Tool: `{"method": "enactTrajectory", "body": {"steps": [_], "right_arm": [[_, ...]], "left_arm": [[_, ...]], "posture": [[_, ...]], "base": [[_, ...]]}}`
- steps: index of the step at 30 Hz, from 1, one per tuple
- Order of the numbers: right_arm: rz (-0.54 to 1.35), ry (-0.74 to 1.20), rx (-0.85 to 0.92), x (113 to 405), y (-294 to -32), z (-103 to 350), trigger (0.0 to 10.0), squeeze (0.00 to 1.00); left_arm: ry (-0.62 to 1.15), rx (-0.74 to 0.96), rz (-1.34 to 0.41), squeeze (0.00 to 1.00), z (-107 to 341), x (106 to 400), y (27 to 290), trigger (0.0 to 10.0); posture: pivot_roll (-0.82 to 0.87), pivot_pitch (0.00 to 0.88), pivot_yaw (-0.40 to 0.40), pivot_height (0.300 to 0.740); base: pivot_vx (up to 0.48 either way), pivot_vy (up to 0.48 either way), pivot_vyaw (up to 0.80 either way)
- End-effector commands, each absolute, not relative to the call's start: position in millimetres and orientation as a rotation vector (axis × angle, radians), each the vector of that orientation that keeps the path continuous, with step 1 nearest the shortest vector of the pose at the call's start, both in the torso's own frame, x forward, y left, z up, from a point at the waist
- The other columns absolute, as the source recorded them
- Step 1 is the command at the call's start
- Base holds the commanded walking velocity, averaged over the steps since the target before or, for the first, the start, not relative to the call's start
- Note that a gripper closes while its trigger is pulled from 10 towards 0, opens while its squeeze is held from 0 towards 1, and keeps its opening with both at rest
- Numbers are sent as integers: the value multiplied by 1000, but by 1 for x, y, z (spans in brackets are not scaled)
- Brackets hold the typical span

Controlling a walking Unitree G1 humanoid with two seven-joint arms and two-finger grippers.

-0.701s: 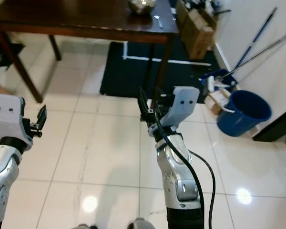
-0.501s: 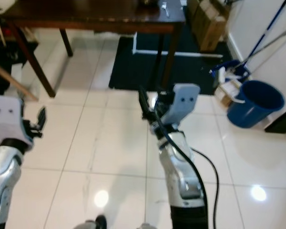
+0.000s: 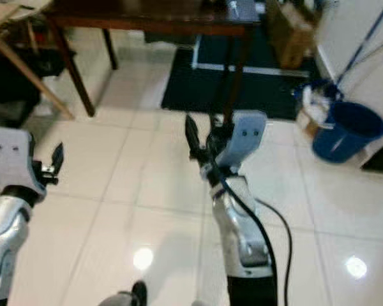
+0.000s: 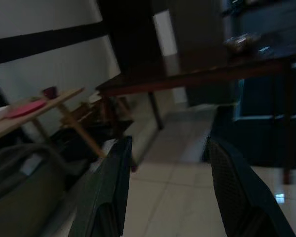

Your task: Setting the table

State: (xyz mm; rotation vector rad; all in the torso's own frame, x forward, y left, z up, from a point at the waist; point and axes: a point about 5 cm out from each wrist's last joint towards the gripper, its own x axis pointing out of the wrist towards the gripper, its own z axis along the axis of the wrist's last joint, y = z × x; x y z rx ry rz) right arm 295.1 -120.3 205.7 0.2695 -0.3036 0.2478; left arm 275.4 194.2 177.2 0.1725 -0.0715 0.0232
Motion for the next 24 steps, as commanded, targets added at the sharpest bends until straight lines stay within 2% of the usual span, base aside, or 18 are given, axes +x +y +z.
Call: {"method": "enactTrajectory", "body": {"steps": [1, 4, 16, 24], "right_arm": [[258, -303, 278, 295, -117, 206, 10000, 0], [261, -303, 275, 295, -117, 206, 10000, 0], [264, -296, 245, 294, -116, 205, 10000, 0], [277, -299, 183, 294, -114, 204, 10000, 0]], "left_arm": [[-58, 182, 21, 0, 176, 275, 194, 10000], [-75, 187, 26, 0, 177, 276, 195, 10000], [-75, 194, 31, 0, 177, 276, 196, 10000], [-75, 194, 32, 0, 177, 276, 196, 10000]], "posture": [[-22, 37, 55, 740], [-25, 39, 55, 740], [-25, 44, 53, 740], [-25, 46, 53, 740]], "base": [[0, 0, 0], [261, 0, 0], [480, 0, 0], [480, 0, 741]]}}
